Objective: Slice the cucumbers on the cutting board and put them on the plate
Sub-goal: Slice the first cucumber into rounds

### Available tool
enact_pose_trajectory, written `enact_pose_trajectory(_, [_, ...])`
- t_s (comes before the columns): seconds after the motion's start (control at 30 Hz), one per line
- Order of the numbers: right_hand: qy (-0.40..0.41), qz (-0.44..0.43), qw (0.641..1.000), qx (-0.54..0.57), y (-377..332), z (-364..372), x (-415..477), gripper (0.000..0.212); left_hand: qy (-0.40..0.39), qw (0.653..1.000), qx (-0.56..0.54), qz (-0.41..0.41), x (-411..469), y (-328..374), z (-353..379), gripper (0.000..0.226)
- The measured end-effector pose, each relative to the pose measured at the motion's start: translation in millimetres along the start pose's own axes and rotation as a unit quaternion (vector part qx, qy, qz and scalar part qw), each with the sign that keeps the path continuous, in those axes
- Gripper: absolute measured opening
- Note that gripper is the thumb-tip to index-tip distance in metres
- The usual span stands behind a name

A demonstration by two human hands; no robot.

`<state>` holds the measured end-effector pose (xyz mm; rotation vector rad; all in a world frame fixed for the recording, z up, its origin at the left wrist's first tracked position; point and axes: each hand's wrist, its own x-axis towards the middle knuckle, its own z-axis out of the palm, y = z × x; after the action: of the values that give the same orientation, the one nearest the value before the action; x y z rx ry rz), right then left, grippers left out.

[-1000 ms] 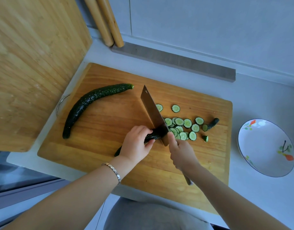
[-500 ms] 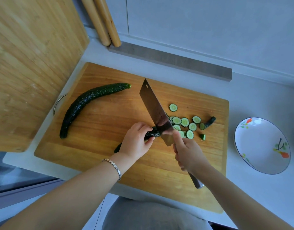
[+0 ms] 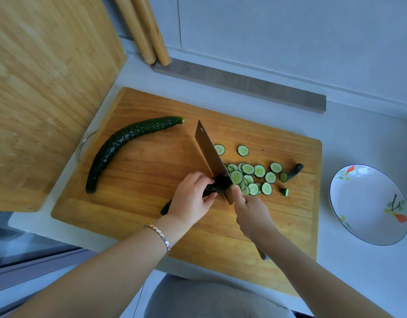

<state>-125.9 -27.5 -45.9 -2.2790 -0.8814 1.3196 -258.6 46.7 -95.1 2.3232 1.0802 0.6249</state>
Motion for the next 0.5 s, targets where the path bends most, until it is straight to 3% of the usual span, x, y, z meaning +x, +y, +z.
enact_pose_trajectory(0.23, [-0.047,0.084,0.977,0.19,2.7,-19.7,-4.7,0.055,0.012,1.0,0.026,-0.005,-4.7,-5.0,-5.8,0.028])
enact_pose_trajectory(0.5, [-0.043,0.032,0.992,0.117,-7.6,-30.8,-22.4,0.055,0.005,1.0,0.01,-0.008,-5.9,-6.9,-3.1,0.026])
